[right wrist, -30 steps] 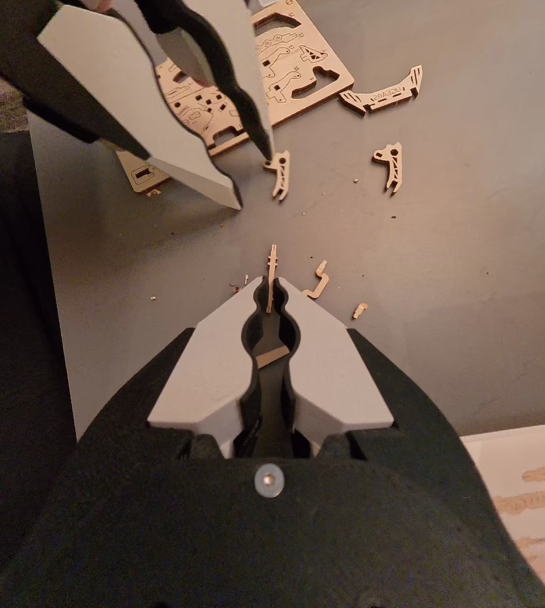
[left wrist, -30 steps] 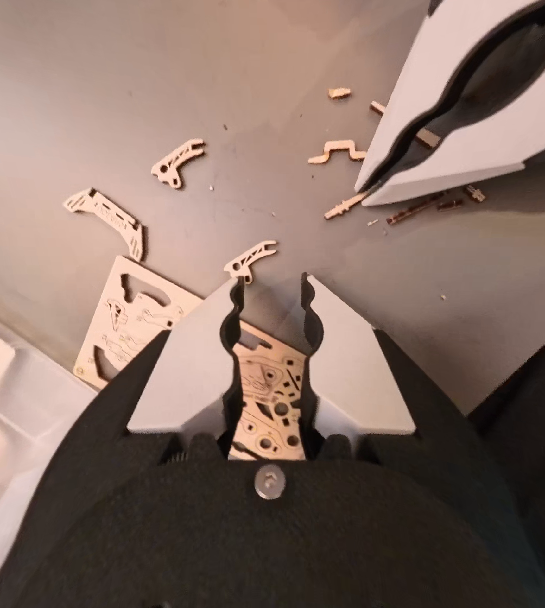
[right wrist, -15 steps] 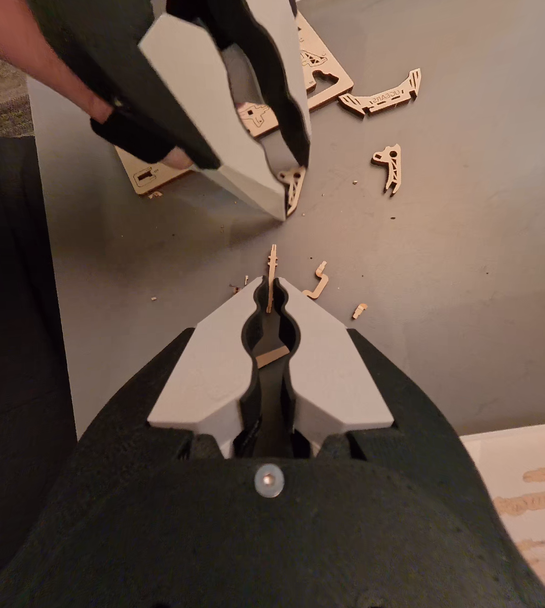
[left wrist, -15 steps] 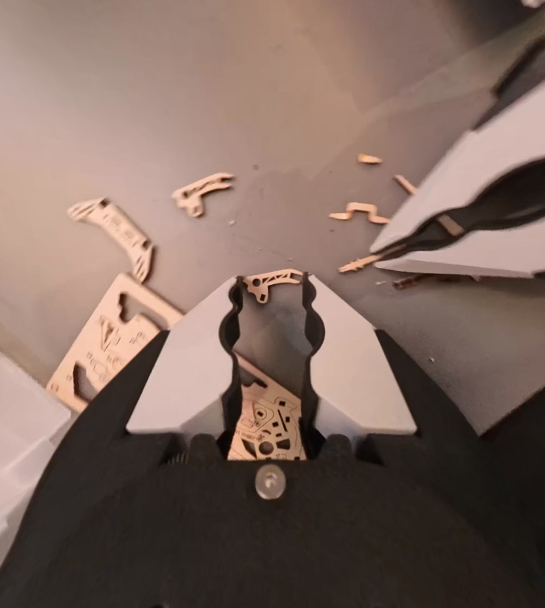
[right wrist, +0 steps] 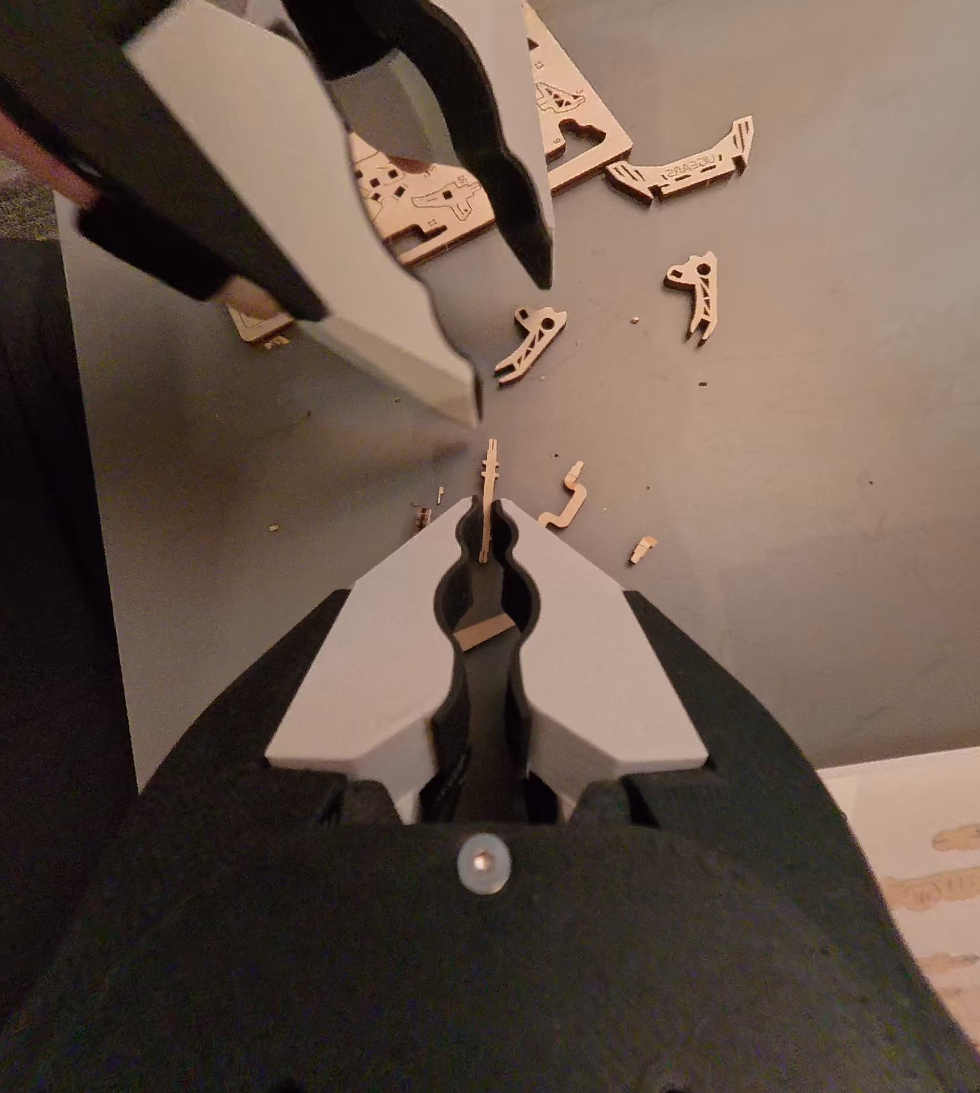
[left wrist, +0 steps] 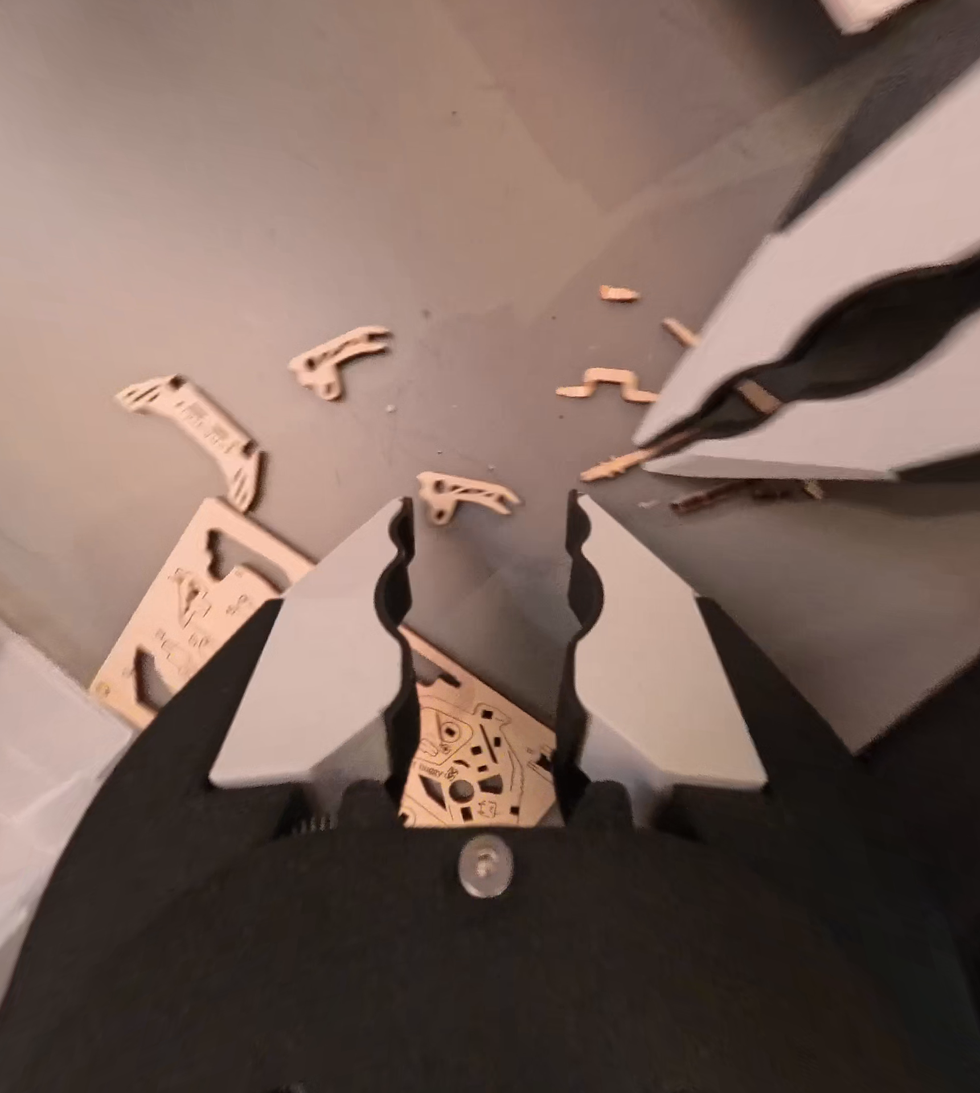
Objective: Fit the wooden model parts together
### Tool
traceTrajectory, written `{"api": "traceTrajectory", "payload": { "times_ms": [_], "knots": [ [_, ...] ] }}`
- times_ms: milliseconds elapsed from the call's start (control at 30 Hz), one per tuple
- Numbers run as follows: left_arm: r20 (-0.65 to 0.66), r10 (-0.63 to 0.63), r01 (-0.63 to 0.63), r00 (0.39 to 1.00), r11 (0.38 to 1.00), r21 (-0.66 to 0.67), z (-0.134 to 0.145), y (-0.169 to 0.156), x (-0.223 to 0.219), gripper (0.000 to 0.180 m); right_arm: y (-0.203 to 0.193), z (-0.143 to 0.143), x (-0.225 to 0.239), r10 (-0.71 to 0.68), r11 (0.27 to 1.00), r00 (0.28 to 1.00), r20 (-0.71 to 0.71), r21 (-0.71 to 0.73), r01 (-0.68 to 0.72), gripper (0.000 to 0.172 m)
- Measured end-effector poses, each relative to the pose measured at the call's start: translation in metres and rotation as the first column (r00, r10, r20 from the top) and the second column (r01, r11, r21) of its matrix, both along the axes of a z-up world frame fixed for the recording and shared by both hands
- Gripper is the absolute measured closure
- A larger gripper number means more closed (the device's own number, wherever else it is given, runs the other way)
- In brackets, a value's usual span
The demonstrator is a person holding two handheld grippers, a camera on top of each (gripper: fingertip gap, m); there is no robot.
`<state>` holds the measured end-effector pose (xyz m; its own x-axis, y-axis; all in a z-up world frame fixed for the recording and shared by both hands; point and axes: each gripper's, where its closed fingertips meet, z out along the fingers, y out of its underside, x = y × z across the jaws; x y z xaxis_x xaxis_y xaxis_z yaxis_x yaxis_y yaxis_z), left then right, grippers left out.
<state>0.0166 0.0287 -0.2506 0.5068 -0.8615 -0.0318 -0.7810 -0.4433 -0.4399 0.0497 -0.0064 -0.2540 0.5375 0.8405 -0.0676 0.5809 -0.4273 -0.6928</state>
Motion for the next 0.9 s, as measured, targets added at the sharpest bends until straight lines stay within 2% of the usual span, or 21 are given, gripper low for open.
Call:
{"api": "traceTrajectory", "payload": {
  "times_ms": [33, 133, 267, 367, 433, 467, 533, 633, 700, 800, 900],
  "knots": [
    [-0.025, 0.045, -0.045, 0.999, 0.999, 0.019, -0.004, 0.006, -0.004, 0.133, 0.0, 0.0, 0.0, 0.001, 1.0, 1.0, 0.001, 0.001, -0.001, 0.171],
    [-0.004, 0.114, -0.114, 0.993, 0.993, 0.026, -0.007, 0.011, -0.001, 0.142, 0.0, 0.0, 0.0, -0.001, 1.0, 1.0, 0.004, 0.005, 0.001, 0.171],
    [0.004, 0.08, -0.08, 0.997, 0.997, 0.019, -0.008, 0.006, 0.006, 0.169, 0.0, 0.0, 0.0, -0.003, 1.0, 1.0, -0.004, 0.005, 0.003, 0.171],
    [-0.019, -0.006, 0.007, 1.0, 0.999, 0.036, -0.007, 0.004, 0.006, 0.172, 0.0, 0.001, 0.0, -0.002, 1.0, 1.0, -0.007, 0.004, 0.002, 0.171],
    [-0.047, -0.148, 0.151, 0.988, 0.987, 0.058, -0.007, -0.003, 0.008, 0.174, 0.0, 0.001, 0.0, 0.0, 1.0, 1.0, -0.006, 0.006, 0.0, 0.171],
    [-0.075, -0.17, 0.176, 0.983, 0.981, 0.081, -0.006, -0.002, 0.004, 0.174, 0.0, 0.001, 0.0, 0.001, 1.0, 1.0, -0.006, 0.006, -0.001, 0.171],
    [-0.026, -0.159, 0.16, 0.987, 0.983, 0.092, 0.002, -0.002, 0.003, 0.169, 0.0, 0.001, 0.0, 0.0, 1.0, 1.0, -0.008, 0.004, 0.0, 0.171],
    [0.051, -0.065, 0.062, 0.997, 0.997, 0.055, 0.01, -0.008, -0.002, 0.149, 0.0, 0.0, 0.0, -0.002, 1.0, 1.0, -0.006, 0.006, 0.002, 0.171],
    [0.029, -0.035, 0.033, 0.999, 0.997, 0.068, 0.008, -0.014, -0.005, 0.14, 0.001, 0.0, 0.0, -0.002, 1.0, 1.0, -0.004, 0.007, 0.002, 0.171],
    [-0.062, -0.023, 0.03, 0.998, 0.992, 0.121, -0.004, -0.018, -0.011, 0.152, 0.0, 0.0, 0.0, 0.0, 1.0, 1.0, -0.002, 0.007, 0.0, 0.171],
    [-0.043, -0.013, 0.018, 0.999, 0.992, 0.123, -0.007, -0.02, -0.009, 0.174, 0.0, 0.0, 0.0, 0.001, 1.0, 1.0, 0.001, 0.01, -0.001, 0.171]
  ]
}}
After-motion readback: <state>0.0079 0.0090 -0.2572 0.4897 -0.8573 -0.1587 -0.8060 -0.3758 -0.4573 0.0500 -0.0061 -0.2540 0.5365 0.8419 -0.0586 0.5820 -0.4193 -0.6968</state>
